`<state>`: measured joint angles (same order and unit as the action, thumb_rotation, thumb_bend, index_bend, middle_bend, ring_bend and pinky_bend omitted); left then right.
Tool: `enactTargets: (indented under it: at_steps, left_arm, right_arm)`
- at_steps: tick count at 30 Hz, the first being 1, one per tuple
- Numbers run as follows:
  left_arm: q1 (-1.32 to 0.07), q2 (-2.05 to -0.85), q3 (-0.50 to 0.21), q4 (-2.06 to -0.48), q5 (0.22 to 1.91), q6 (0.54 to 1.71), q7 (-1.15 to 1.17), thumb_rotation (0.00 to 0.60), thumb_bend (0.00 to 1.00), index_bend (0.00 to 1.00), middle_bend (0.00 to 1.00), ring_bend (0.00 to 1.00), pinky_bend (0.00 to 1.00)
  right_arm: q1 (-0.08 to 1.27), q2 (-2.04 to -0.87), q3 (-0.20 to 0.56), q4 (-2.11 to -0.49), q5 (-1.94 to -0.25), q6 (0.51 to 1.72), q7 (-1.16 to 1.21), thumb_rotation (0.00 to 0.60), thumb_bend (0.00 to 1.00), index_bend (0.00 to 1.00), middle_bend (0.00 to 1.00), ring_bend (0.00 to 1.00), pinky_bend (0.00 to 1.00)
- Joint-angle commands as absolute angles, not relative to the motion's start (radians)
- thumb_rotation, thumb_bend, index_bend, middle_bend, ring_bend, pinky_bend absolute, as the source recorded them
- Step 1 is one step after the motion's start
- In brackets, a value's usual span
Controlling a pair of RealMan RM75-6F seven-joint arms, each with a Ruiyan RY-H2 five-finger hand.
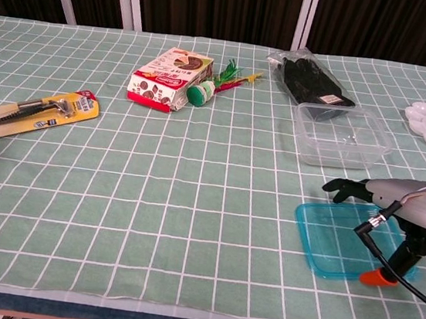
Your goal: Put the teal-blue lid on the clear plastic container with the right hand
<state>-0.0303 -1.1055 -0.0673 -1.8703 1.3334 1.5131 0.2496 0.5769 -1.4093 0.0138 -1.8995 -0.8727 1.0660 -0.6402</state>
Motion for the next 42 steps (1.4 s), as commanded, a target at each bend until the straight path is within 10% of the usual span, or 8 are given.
enactTargets:
  at_steps: [1,42]
  left_arm:
    - [-0.030,-1.105,-0.067,-1.870,1.332,1.513,0.250,0.600,0.79,0.05,0.00,0.00,0.00]
    - [-0.032,-1.108,-0.066,-1.868,1.333,1.518,0.256,0.600,0.79,0.05,0.00,0.00,0.00]
  right_arm:
    - [0.579,-1.405,0.009,-1.904,-0.867,1.067,-0.646,0.600,0.21,0.00,0.17,0.00,0.00]
    - [0.604,-1.398,-0.029,-1.879,-0.826,1.053,-0.630,0.600,0.21,0.00,0.16,0.00,0.00]
